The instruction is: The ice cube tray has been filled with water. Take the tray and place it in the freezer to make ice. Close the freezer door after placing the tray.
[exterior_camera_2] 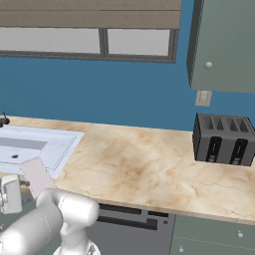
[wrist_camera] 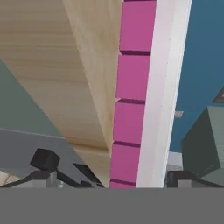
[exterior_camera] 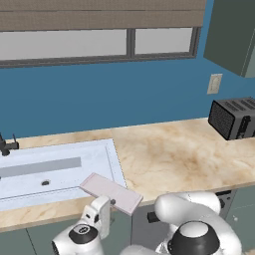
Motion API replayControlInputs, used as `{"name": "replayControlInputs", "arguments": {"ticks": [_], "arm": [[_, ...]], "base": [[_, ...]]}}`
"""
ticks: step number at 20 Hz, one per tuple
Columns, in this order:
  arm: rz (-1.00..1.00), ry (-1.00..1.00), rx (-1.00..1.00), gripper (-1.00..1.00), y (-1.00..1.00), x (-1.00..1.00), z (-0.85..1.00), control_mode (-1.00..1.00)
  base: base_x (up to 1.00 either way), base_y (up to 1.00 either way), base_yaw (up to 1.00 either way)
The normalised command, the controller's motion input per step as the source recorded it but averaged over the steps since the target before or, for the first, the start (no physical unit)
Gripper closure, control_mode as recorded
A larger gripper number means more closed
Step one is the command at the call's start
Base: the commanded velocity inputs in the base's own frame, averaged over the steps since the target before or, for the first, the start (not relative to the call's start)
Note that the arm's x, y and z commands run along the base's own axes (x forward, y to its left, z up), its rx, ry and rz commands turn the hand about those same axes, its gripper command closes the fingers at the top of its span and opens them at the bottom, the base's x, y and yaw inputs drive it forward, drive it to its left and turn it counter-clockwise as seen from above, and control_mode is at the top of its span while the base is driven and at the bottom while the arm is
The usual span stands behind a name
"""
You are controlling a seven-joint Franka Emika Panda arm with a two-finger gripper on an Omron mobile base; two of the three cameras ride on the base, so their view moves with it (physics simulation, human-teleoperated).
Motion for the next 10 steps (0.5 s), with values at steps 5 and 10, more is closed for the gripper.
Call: {"name": "replayControlInputs", "arguments": {"ticks": [5, 10], "arm": [[-0.06, -0.16, 0.00, -1.00, 0.00, 0.00, 0.00, -1.00], [0.00, -0.16, 0.01, -1.00, 0.00, -0.02, 0.00, -1.00]], "base": [[0.00, 0.00, 0.00], [0.00, 0.00, 0.00]]}}
